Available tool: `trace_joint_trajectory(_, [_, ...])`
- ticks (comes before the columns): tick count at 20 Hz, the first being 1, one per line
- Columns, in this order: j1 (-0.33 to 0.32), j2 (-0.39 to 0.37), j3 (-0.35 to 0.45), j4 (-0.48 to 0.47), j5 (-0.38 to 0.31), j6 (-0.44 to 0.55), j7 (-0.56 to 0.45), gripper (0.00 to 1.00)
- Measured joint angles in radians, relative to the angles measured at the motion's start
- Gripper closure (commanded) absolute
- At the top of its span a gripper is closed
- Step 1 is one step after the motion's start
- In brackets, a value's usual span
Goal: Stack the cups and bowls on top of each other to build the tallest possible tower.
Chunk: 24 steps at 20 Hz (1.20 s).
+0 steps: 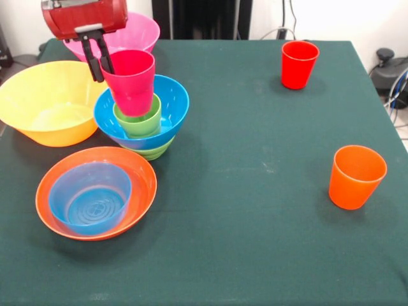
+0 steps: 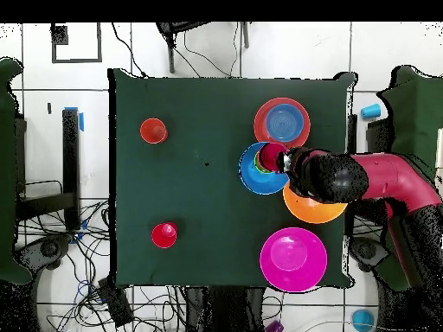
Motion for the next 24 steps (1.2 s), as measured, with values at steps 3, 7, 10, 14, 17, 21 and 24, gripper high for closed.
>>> trace_joint_trajectory(3, [-0.010, 0.022, 0.000, -0.006, -0.003, -0.023, 0.000, 1.00])
trace_joint_trajectory(7, [-0.022, 0.040, -0.001, -0.006, -0.016, -0.054, 0.000, 1.00])
trace_joint_trajectory(10, [-0.021, 0.041, 0.000, -0.007, -0.017, -0.054, 0.000, 1.00])
trace_joint_trajectory(14, [-0.021, 0.032, 0.000, -0.005, -0.016, -0.054, 0.000, 1.00])
trace_joint_trajectory(17, [-0.022, 0.000, 0.001, 0.006, -0.008, -0.054, 0.000, 1.00])
trace_joint_trajectory(21, [-0.023, -0.073, 0.014, 0.041, 0.026, -0.054, 0.000, 1.00])
trace_joint_trajectory(24, [-0.022, -0.132, 0.024, 0.067, 0.059, -0.054, 0.000, 1.00])
